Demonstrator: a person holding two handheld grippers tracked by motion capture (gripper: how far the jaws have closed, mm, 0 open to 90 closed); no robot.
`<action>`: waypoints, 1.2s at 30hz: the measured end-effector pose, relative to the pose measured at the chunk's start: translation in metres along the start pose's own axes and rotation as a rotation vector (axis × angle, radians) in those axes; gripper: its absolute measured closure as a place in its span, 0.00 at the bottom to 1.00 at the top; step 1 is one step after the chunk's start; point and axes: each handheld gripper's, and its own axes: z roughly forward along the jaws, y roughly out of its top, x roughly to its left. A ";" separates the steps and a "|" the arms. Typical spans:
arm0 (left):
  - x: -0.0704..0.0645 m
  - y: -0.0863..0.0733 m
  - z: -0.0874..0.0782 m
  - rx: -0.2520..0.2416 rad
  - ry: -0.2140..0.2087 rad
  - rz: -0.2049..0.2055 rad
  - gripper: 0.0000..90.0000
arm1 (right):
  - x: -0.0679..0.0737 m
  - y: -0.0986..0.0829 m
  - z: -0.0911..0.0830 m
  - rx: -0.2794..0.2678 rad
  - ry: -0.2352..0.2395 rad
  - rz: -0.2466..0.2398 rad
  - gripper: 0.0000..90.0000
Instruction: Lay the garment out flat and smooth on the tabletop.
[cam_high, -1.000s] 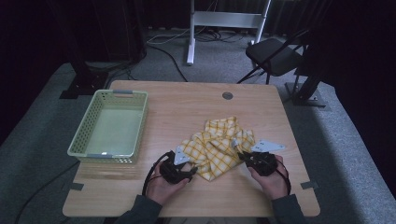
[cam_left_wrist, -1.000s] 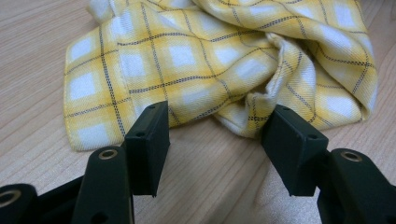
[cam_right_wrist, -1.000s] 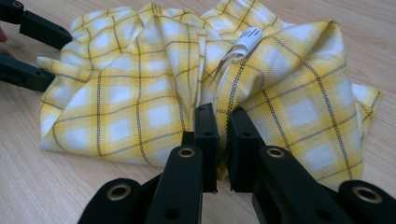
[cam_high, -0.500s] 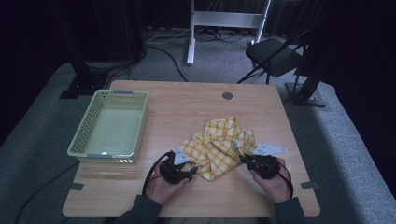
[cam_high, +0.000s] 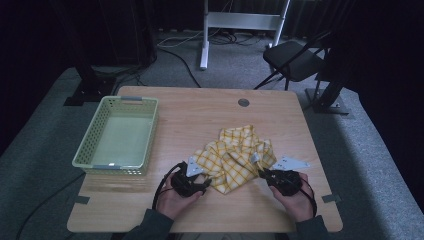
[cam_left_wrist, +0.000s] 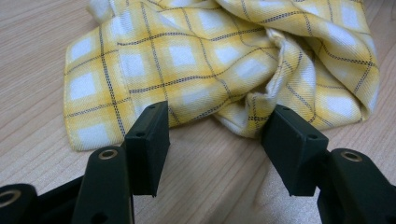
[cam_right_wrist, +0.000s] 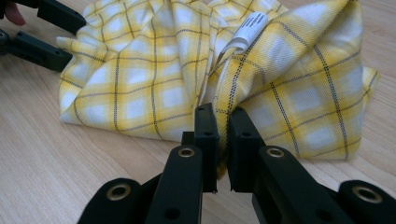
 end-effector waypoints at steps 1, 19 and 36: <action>0.000 0.000 0.000 0.000 0.000 0.000 0.47 | 0.000 -0.001 0.000 0.001 0.000 -0.001 0.94; 0.000 0.000 0.000 0.000 0.002 -0.002 0.47 | -0.002 -0.008 -0.013 0.004 -0.017 0.003 0.93; 0.000 0.000 0.000 -0.001 0.001 -0.004 0.47 | 0.002 -0.016 -0.020 0.011 -0.015 0.000 0.94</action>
